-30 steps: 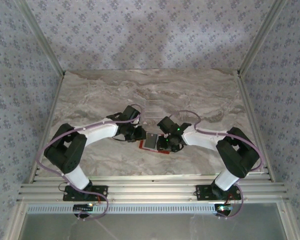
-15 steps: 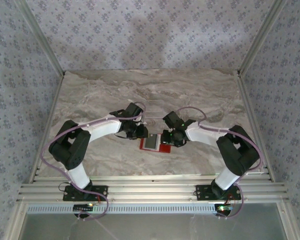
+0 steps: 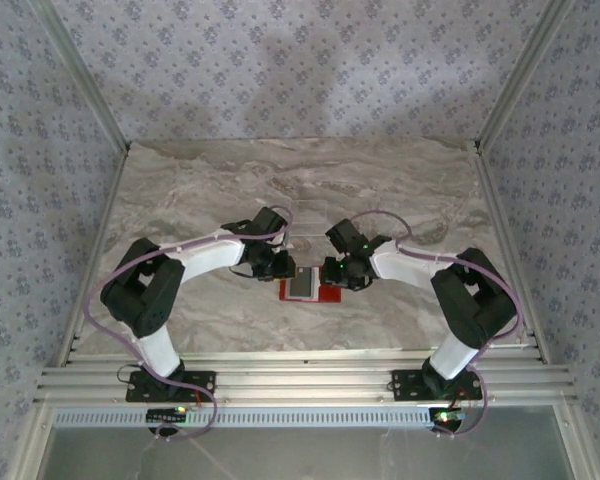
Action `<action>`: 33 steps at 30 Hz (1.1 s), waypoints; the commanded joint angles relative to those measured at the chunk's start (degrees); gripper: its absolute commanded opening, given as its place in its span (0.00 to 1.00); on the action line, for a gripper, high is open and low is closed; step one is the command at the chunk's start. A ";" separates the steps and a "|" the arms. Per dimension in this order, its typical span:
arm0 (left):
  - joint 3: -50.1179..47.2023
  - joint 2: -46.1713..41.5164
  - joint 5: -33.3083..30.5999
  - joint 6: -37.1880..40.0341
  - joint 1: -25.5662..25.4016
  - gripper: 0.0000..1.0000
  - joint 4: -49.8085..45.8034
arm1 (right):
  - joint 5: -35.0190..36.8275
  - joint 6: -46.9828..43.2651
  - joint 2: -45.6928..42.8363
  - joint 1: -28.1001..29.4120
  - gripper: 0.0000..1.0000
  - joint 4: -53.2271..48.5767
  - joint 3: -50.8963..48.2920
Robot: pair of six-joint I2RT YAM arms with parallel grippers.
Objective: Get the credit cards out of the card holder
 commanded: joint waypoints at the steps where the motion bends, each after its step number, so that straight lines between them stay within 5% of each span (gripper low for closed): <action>1: 1.43 1.65 -1.80 1.65 -0.26 0.25 -2.51 | 0.11 0.76 -1.65 0.56 0.31 -1.44 1.85; 13: -0.63 2.32 -2.01 1.33 -0.32 0.25 -1.71 | -4.75 4.91 2.43 2.65 0.31 2.80 4.12; 33: -1.24 1.71 -1.76 1.16 -0.28 0.25 -1.54 | -2.59 4.60 7.64 3.58 0.34 1.46 6.42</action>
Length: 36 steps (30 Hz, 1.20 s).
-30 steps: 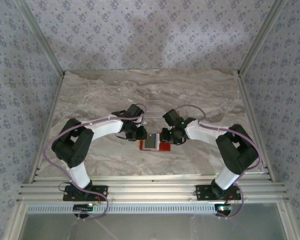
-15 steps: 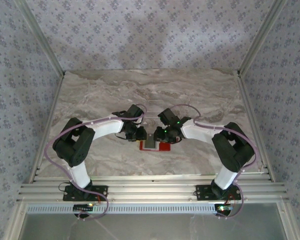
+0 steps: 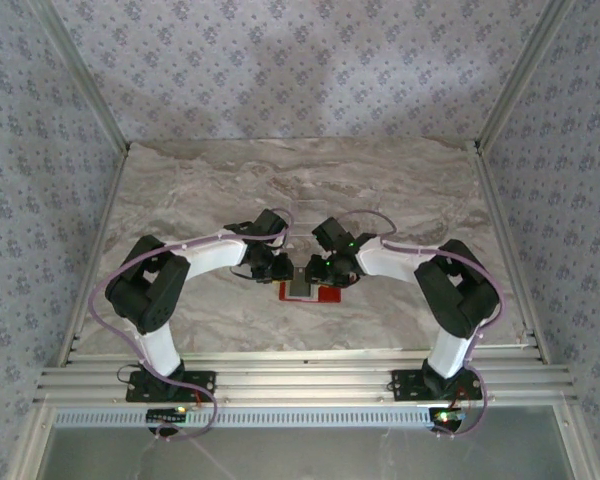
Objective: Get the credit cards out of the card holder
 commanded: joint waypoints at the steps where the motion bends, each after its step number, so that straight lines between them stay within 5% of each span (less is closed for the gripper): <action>1: -1.03 0.01 -0.90 0.71 -0.32 0.25 -1.39 | 1.90 0.18 1.80 0.77 0.34 -1.56 1.68; 23: -1.56 -0.97 -1.46 0.87 0.08 0.25 -1.96 | 7.43 -0.01 -1.76 -0.09 0.23 -5.75 1.34; 31: -1.25 -1.14 -1.34 1.00 0.16 0.25 -2.05 | 5.62 -0.55 -5.50 -0.49 0.22 -4.91 0.75; 36: -0.74 -1.26 -1.17 0.95 0.19 0.25 -2.16 | -1.57 -3.02 -5.67 -1.89 0.27 0.08 -0.70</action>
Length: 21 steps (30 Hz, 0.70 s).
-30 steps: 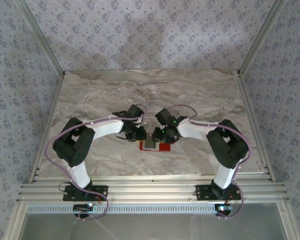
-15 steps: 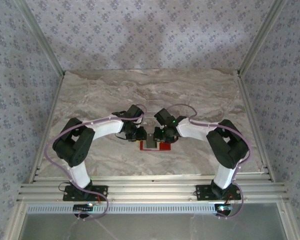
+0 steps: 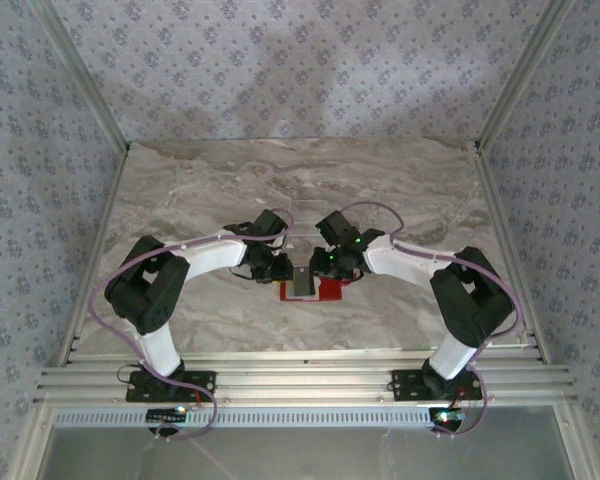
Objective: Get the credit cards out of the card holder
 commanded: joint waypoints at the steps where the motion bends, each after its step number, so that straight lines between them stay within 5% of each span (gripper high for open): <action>1: -0.32 -1.12 -0.97 0.96 0.20 0.26 -2.40 | -5.21 -2.37 -0.50 -1.12 0.27 3.12 -1.86; 21: 2.12 -1.52 0.49 0.65 -0.81 0.26 -3.46 | -14.02 -4.94 3.00 -4.97 0.28 10.39 -5.65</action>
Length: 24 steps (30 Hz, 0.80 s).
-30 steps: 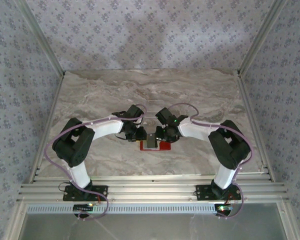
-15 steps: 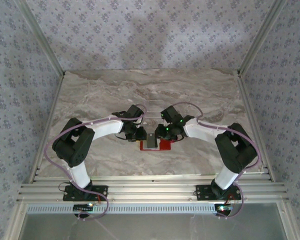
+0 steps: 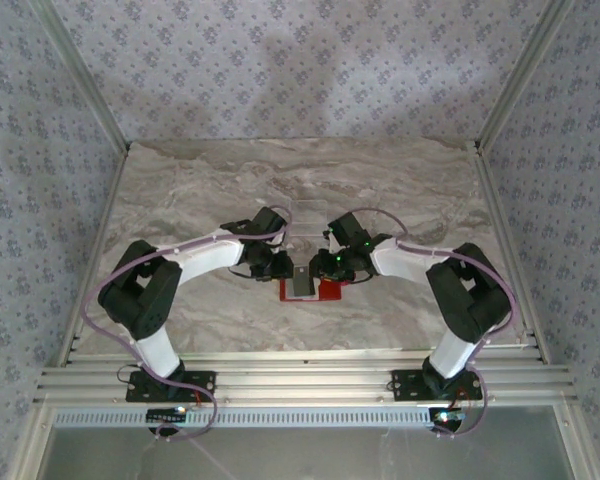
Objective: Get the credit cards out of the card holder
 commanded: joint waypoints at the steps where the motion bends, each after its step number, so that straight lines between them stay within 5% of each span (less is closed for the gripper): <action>1: 1.04 1.54 0.31 0.63 -0.40 0.26 -1.12 | -2.17 -1.32 1.66 -0.77 0.28 0.34 -0.07; 24: -0.14 4.69 -4.89 1.07 -0.72 0.26 -3.53 | -9.77 1.42 5.45 -1.85 0.17 8.03 -3.22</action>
